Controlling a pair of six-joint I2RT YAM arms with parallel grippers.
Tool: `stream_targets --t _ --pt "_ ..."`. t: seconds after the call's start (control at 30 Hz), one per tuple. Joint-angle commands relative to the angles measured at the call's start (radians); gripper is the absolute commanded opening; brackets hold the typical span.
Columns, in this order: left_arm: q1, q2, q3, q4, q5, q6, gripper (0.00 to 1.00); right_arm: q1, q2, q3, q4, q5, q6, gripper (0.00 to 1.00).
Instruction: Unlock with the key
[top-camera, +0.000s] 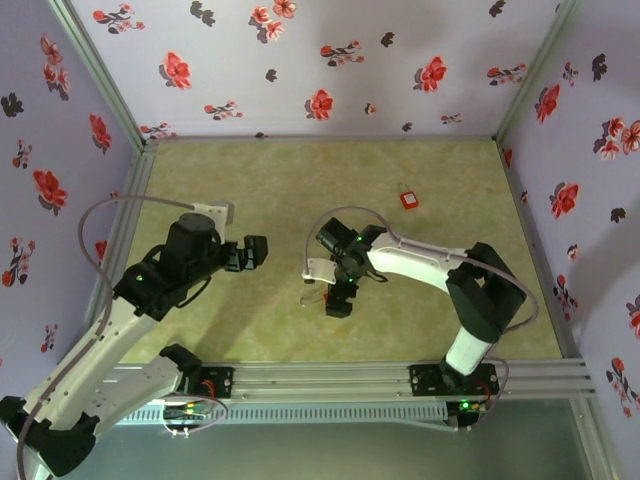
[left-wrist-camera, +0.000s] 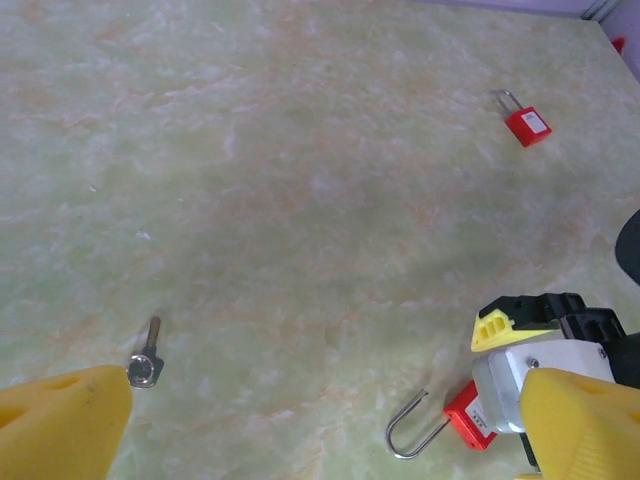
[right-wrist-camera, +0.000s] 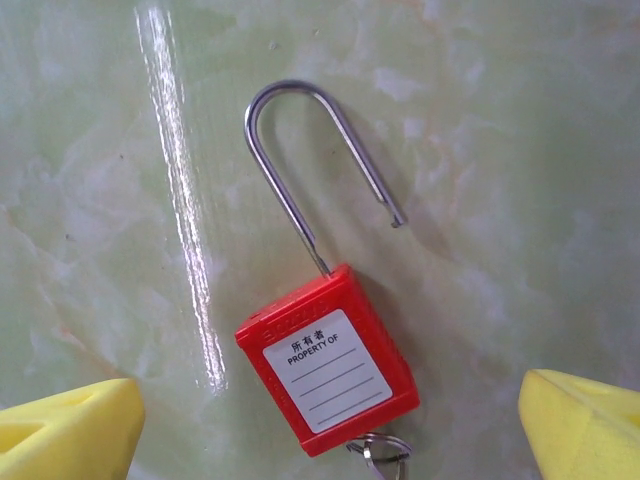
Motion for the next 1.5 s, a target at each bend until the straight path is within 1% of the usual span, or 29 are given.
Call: stream_targets --t 0.0,0.13,0.3,0.37,0.43,0.5,0.57,0.67,0.73,0.77,0.83,0.87,0.93,1.03,1.1,1.17,1.2,1.23,1.27,1.33,1.47 --pt "0.013 -0.019 0.012 -0.039 -0.033 0.026 1.0 0.008 0.022 0.016 -0.044 -0.009 -0.081 0.97" --pt "0.027 -0.028 0.005 -0.034 -0.043 0.037 1.0 0.027 0.036 -0.002 -0.005 0.021 -0.061 0.96" --pt "0.039 -0.028 0.002 -0.024 -0.043 0.038 1.0 0.058 0.059 -0.026 0.084 0.108 -0.009 0.93" --pt "0.045 -0.031 0.002 -0.027 -0.045 0.038 1.0 0.068 0.07 -0.038 0.103 0.137 0.007 0.9" --pt "0.051 -0.036 -0.001 -0.027 -0.046 0.04 1.0 0.07 0.078 -0.051 0.125 0.171 0.035 0.83" --pt "0.059 -0.04 -0.003 -0.028 -0.046 0.042 1.0 0.074 0.077 -0.059 0.138 0.195 0.058 0.74" --pt "0.064 -0.043 -0.004 -0.031 -0.046 0.044 1.0 0.076 0.064 -0.075 0.153 0.214 0.078 0.67" --pt "0.069 -0.045 -0.007 -0.035 -0.046 0.046 1.0 0.081 0.041 -0.096 0.179 0.248 0.129 0.49" --pt "0.073 -0.048 -0.009 -0.034 -0.046 0.048 1.0 0.082 0.038 -0.101 0.183 0.271 0.178 0.35" --pt "0.075 -0.049 -0.009 -0.036 -0.046 0.049 1.0 0.082 0.037 -0.099 0.182 0.277 0.207 0.31" --pt "0.079 -0.052 -0.007 -0.034 -0.046 0.053 1.0 0.082 0.042 -0.091 0.176 0.271 0.283 0.21" --pt "0.08 -0.053 -0.007 -0.034 -0.046 0.055 1.0 0.083 0.045 -0.089 0.177 0.27 0.324 0.19" --pt "0.084 -0.056 -0.007 -0.036 -0.048 0.057 1.0 0.082 0.068 -0.07 0.18 0.309 0.46 0.15" --pt "0.087 -0.06 -0.006 -0.037 -0.05 0.051 1.0 0.079 0.143 0.028 0.098 0.377 0.737 0.11" --pt "0.09 -0.059 -0.006 -0.037 -0.051 0.041 1.0 0.073 0.227 0.128 -0.007 0.402 0.965 0.07" --pt "0.093 -0.058 -0.006 -0.037 -0.053 0.031 1.0 0.074 0.267 0.17 -0.046 0.428 1.165 0.07" --pt "0.094 -0.057 -0.006 -0.036 -0.053 0.025 1.0 0.072 0.275 0.177 -0.046 0.431 1.283 0.09" --pt "0.094 -0.057 -0.006 -0.039 -0.052 0.022 1.0 0.071 0.282 0.182 -0.038 0.429 1.347 0.13" --pt "0.094 -0.057 -0.004 -0.039 -0.053 0.018 1.0 0.075 0.289 0.188 -0.026 0.425 1.396 0.15" --pt "0.095 -0.057 -0.006 -0.043 -0.053 0.014 1.0 0.083 0.298 0.195 -0.01 0.441 1.464 0.16" --pt "0.097 -0.059 -0.003 -0.053 -0.053 0.009 1.0 0.084 0.293 0.181 0.049 0.417 1.529 0.17"
